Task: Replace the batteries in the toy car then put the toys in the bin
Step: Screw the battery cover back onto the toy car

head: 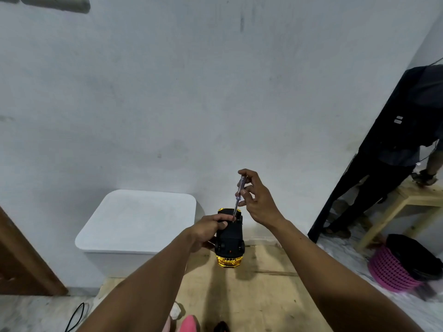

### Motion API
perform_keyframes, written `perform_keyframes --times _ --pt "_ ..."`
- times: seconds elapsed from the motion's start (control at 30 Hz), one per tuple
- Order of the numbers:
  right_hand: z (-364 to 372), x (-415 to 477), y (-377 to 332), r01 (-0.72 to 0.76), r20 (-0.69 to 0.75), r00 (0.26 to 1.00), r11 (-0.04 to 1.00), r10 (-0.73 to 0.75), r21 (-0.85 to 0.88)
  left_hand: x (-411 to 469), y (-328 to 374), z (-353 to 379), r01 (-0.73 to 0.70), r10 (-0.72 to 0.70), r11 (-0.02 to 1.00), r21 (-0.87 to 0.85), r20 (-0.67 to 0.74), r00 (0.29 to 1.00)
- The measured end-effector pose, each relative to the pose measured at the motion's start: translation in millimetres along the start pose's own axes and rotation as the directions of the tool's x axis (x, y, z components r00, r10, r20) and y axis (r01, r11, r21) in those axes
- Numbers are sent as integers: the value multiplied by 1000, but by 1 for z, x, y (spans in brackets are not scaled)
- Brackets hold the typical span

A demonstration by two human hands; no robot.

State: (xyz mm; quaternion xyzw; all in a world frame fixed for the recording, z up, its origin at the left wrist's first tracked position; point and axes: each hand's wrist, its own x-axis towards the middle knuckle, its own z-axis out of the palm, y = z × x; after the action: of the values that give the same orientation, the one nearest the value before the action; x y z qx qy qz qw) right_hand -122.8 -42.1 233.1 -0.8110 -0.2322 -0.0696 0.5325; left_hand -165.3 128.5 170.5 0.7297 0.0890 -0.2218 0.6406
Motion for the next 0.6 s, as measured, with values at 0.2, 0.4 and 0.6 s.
perform_keyframes --times 0.2,0.4,0.6 --pt "0 1 2 -31 -19 999 999 31 24 2 -1 -3 3 -3 1000 -17 6 1000" --pt "2 0 -2 -2 -30 1000 1000 3 14 5 0 -4 11 -11 1000 -13 -6 1000" --pt "10 -4 -3 31 47 998 998 -28 -53 8 -4 -3 22 -22 1000 18 -11 1000"
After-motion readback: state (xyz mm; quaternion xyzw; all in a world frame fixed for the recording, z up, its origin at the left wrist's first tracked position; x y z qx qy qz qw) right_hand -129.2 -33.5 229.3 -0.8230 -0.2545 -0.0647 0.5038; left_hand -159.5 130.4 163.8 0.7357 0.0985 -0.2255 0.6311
